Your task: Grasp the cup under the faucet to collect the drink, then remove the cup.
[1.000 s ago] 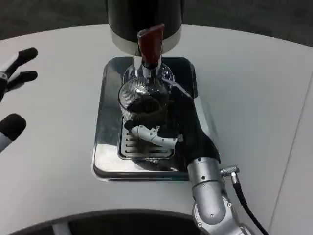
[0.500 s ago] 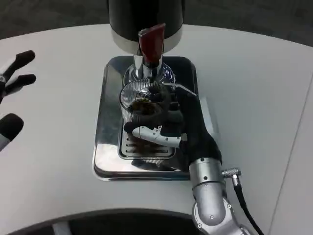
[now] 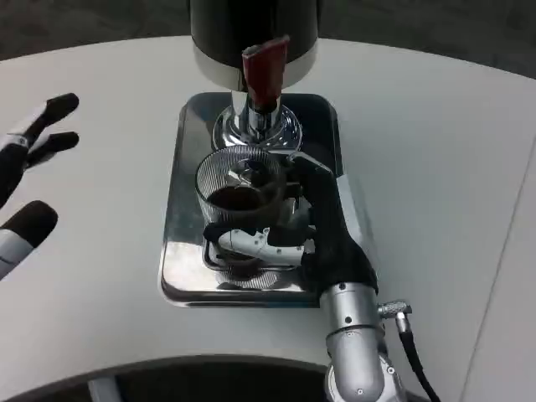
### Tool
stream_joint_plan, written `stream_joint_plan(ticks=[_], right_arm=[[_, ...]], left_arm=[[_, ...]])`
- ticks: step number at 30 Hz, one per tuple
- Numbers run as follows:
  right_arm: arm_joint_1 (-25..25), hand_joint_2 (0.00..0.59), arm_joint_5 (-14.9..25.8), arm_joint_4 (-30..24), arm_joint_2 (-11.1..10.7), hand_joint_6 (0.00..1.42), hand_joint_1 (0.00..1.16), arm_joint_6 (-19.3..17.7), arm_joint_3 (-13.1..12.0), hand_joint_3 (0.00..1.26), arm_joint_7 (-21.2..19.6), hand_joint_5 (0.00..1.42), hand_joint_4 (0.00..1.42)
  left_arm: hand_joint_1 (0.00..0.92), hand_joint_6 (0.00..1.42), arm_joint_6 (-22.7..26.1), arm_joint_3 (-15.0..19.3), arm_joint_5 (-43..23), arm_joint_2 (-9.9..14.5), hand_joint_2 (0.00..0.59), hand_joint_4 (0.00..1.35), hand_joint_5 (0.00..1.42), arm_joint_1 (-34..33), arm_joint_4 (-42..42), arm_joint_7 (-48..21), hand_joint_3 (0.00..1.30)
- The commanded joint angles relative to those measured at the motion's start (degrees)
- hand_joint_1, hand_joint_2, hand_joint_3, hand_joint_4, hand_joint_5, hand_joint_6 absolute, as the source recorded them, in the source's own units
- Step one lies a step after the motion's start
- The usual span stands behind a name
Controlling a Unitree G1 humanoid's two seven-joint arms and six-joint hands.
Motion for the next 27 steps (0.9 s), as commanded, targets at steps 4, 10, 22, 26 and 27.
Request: stream_joint_plan(ticks=[4,10,22,26,27], right_arm=[[2.88,0.079,-1.06,-5.22,1.85,1.21,1.13,1.69,0.49,0.73,1.06,0.91,0.91],[5.39,0.079,-3.11,-9.5,1.91,1.22,1.13,3.62,0.88,0.73,1.25,0.92,0.91],[11.57,0.079,-4.01,-18.94,0.97,1.24,1.13,5.31,1.22,0.75,3.43,0.93,0.94],[12.96,0.079,-4.22,-20.71,0.89,1.26,1.13,5.59,1.34,0.75,3.37,0.93,0.95],[13.13,0.079,-4.23,-20.88,0.79,1.27,1.13,5.64,1.41,0.76,3.45,0.94,0.95]], left_arm=[[0.0,0.06,0.49,-0.66,0.28,-0.92,0.2,0.0,0.09,1.03,-0.58,0.23,0.06],[0.0,0.03,0.06,-0.86,0.58,-1.73,0.201,0.0,0.06,1.49,-1.19,0.35,0.03],[0.0,0.0,-0.38,-1.27,11.56,1.29,0.2,0.0,0.0,6.37,-4.38,-0.46,0.0],[0.0,0.0,1.46,-2.08,16.88,1.36,0.187,0.0,0.0,8.8,-6.61,0.39,0.0],[0.0,0.0,1.99,-2.29,18.2,1.38,0.184,0.0,0.0,9.29,-7.19,0.54,0.0]])
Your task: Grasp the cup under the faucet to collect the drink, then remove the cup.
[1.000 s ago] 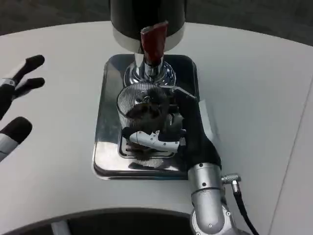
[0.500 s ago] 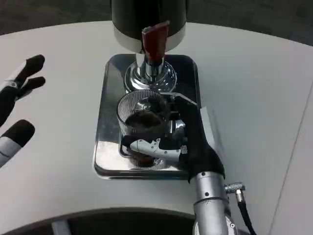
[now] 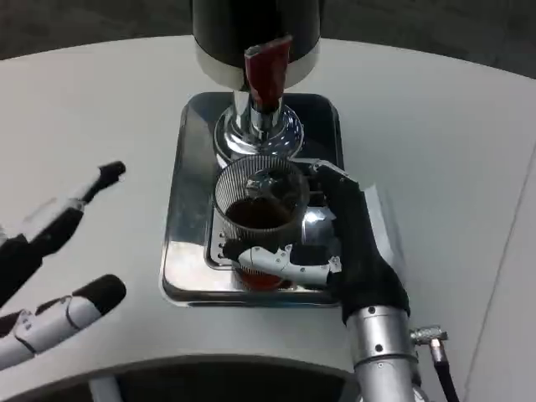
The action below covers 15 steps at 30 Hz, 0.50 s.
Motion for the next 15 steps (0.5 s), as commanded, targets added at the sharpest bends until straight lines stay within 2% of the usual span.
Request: stream_joint_plan(ticks=[1,4,11,15], right_arm=[[1.89,0.079,-0.21,-2.81,2.09,1.28,1.13,-0.18,0.44,0.76,-0.17,0.94,0.95],[2.47,0.079,-0.1,-3.21,1.97,1.28,1.13,-0.31,0.64,0.76,0.06,0.94,0.95],[7.32,0.078,-0.53,-8.11,0.69,1.3,1.13,0.29,2.26,0.77,2.09,0.96,0.96],[10.23,0.079,-0.27,-13.02,-0.18,1.3,1.13,1.65,2.71,0.78,5.23,0.96,0.97]], left_arm=[[0.0,0.0,2.32,-1.23,5.57,0.47,0.182,0.0,0.0,2.97,-2.72,0.69,0.0],[0.0,0.0,4.03,-1.56,9.98,0.5,0.159,0.0,0.0,4.03,-4.76,1.27,0.0],[0.0,0.0,6.43,-2.08,19.81,-0.21,0.122,0.0,0.0,5.64,-9.17,3.57,0.0],[0.0,0.0,8.55,-1.78,24.0,-3.54,0.09,0.0,0.0,7.27,-11.73,7.1,0.0]])
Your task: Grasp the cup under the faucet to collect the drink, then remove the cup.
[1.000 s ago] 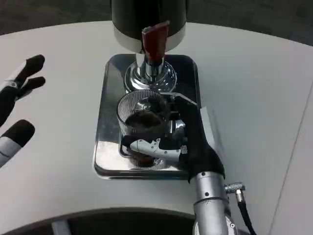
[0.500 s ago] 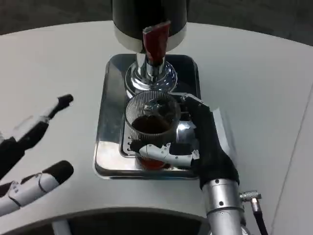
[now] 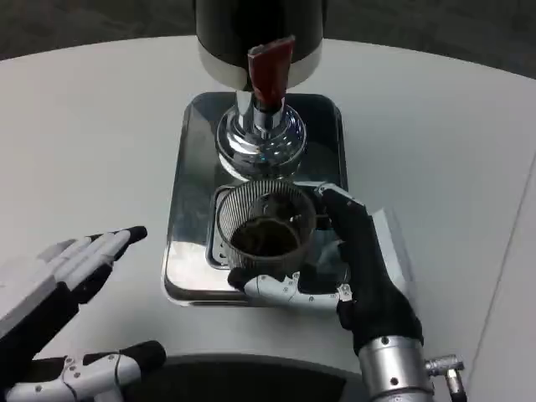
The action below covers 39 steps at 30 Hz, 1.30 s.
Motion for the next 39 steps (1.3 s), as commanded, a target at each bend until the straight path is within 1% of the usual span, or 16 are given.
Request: stream_joint_plan(ticks=[1,2,5,8,13,16,21,24,26,28,32,36,39], right_arm=[[3.07,0.079,0.38,-6.64,1.22,1.3,1.13,1.43,0.83,0.78,2.85,0.96,0.98],[3.59,0.079,0.48,-7.85,1.22,1.31,1.13,1.98,0.84,0.78,3.52,0.96,0.98],[5.17,0.079,0.25,-12.71,0.24,1.3,1.13,3.54,1.44,0.79,6.42,0.96,0.98],[8.03,0.079,0.41,-18.06,-1.56,1.29,1.14,4.05,2.98,0.79,10.32,0.96,0.98],[10.88,0.08,1.81,-21.64,-2.15,1.31,1.14,3.99,3.37,0.79,13.95,0.96,0.98],[11.52,0.08,2.56,-23.41,-3.14,1.3,1.14,3.63,2.97,0.79,16.43,0.96,0.98],[12.11,0.08,4.39,-25.74,-5.1,1.29,1.14,3.97,0.53,0.79,19.99,0.96,0.99],[13.06,0.08,5.05,-26.96,-5.69,1.29,1.14,4.08,-0.4,0.79,20.92,0.96,0.99],[13.8,0.08,5.18,-27.74,-5.85,1.29,1.14,4.09,-0.6,0.79,21.17,0.96,0.99],[14.65,0.08,4.94,-28.49,-5.99,1.31,1.14,4.04,-0.4,0.79,21.2,0.96,0.99],[17.23,0.08,3.29,-30.12,-6.36,1.31,1.14,2.91,0.81,0.79,20.44,0.96,0.99],[17.85,0.079,2.22,-31.55,-6.66,1.31,1.14,2.19,1.58,0.79,20.79,0.96,0.99],[18.29,0.079,2.17,-32.64,-6.99,1.31,1.14,2.41,1.78,0.79,21.22,0.96,0.99]], left_arm=[[0.0,0.0,2.34,-0.68,5.12,-3.72,0.087,0.0,0.0,2.74,-3.18,4.39,0.0],[0.0,0.0,2.52,-0.93,6.04,-4.12,0.073,0.0,0.0,3.1,-3.54,4.93,0.0],[0.0,0.0,4.01,-2.36,10.53,-5.23,0.055,0.0,0.0,4.97,-6.2,5.67,0.0],[0.0,0.0,5.2,-3.45,13.02,-5.37,0.052,0.0,0.0,6.07,-8.34,5.15,0.0],[0.0,0.0,4.85,-4.34,14.09,-4.72,0.049,0.0,0.0,7.58,-9.23,4.89,0.0],[0.0,0.0,4.52,-4.58,14.45,-4.12,0.046,0.0,0.0,8.34,-9.18,4.73,0.0],[0.0,0.0,3.93,-4.84,14.81,-3.39,0.037,0.0,0.0,9.18,-9.44,4.66,0.0],[0.0,0.0,3.59,-4.89,15.22,-3.23,0.034,0.0,0.0,9.68,-9.8,4.8,0.0],[0.0,0.0,3.47,-4.78,15.46,-3.25,0.033,0.0,0.0,10.0,-10.02,4.91,0.0],[0.0,0.0,3.44,-4.73,16.08,-3.4,0.032,0.0,0.0,10.41,-10.22,5.11,0.0],[0.0,0.0,3.57,-5.0,17.13,-3.76,0.029,0.0,0.0,10.86,-10.66,5.37,0.0],[0.0,0.0,3.11,-5.34,17.93,-4.13,0.027,0.0,0.0,11.53,-11.78,5.56,0.0],[0.0,0.0,2.84,-5.29,18.24,-4.35,0.026,0.0,0.0,12.11,-12.32,5.78,0.0]])
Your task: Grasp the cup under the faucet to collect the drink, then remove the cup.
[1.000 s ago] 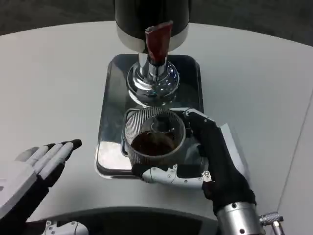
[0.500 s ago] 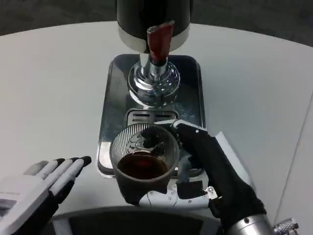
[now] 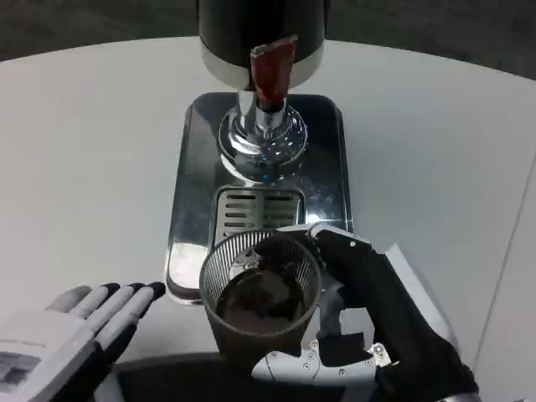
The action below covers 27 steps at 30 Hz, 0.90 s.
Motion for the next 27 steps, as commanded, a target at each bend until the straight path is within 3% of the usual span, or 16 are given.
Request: stream_joint_plan(ticks=[1,16,27], right_arm=[[0.46,0.079,0.23,-3.74,-0.37,1.31,1.14,-2.38,0.74,0.79,0.38,0.96,0.99],[3.34,0.079,-0.9,-5.84,-2.17,1.31,1.14,-3.76,2.16,0.79,0.61,0.96,0.99],[4.85,0.082,-0.68,-6.2,-1.86,1.31,1.13,-4.1,2.31,0.79,0.08,0.96,0.99]], left_arm=[[0.0,0.0,-1.02,-0.36,0.98,-0.37,0.026,0.0,0.0,1.56,-1.31,0.94,0.0],[0.0,0.0,-1.42,-0.47,1.5,-1.64,0.025,0.0,0.0,2.18,-2.2,2.88,0.0],[0.0,0.0,-0.68,-1.44,2.26,-2.07,0.026,0.0,0.0,1.81,-2.56,2.31,0.0]])
